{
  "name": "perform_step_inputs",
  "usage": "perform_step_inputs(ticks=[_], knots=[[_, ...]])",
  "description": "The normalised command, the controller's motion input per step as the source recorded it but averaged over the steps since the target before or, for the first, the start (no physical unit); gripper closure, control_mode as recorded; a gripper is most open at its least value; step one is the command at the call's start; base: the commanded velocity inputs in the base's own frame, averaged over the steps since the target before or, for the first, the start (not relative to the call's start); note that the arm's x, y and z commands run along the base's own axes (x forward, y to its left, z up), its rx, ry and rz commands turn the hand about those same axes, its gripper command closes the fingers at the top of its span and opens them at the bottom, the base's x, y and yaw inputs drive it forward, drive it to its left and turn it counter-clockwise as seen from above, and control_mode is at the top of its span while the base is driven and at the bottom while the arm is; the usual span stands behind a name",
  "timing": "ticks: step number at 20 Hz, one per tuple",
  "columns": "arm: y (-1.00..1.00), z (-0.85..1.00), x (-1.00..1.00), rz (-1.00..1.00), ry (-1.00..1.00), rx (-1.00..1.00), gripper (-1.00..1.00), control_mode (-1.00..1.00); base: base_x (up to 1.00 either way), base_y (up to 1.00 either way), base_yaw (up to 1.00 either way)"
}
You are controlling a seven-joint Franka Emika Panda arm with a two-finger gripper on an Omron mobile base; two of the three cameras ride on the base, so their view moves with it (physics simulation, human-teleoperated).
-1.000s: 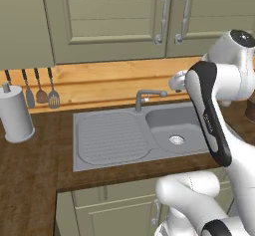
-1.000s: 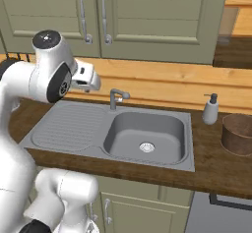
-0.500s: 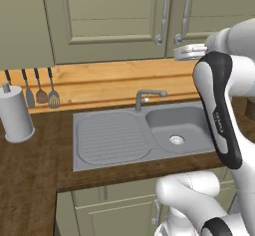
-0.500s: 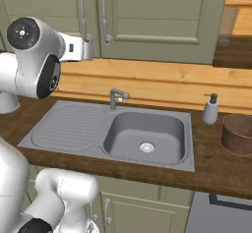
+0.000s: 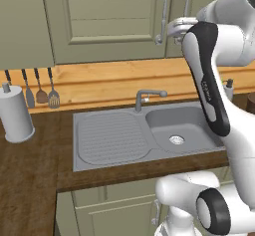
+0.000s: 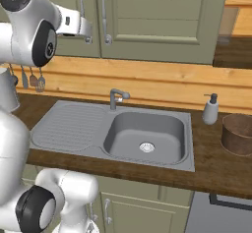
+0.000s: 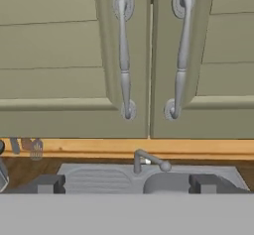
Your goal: Open the cabinet, pick up the bread from the cabinet and place it in the basket. Then move the basket to the dining counter.
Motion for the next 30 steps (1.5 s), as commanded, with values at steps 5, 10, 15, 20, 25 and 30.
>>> perform_step_inputs(ticks=[5, 10, 15, 20, 25, 30], knots=[[0.11, 0.15, 0.14, 0.0, 0.01, 0.0, -1.0, -1.0, 0.0, 0.0, 0.0], [0.05, -0.27, 0.33, 0.0, -0.05, 0.0, -1.0, -1.0, 0.0, 0.0, 0.0], [0.04, -0.06, 0.73, 0.0, -0.03, 0.0, -1.0, -1.0, 0.0, 0.0, 0.0], [0.1, -0.04, 0.84, 0.0, -0.01, 0.0, -1.0, -1.0, 0.0, 0.0, 0.0], [0.0, 0.03, 0.95, 0.0, 0.0, 0.0, -1.0, -1.0, 0.0, 0.0, 0.0], [0.0, -0.01, 0.72, 0.0, 0.0, 0.0, -1.0, -1.0, 0.0, 0.0, 0.0]])
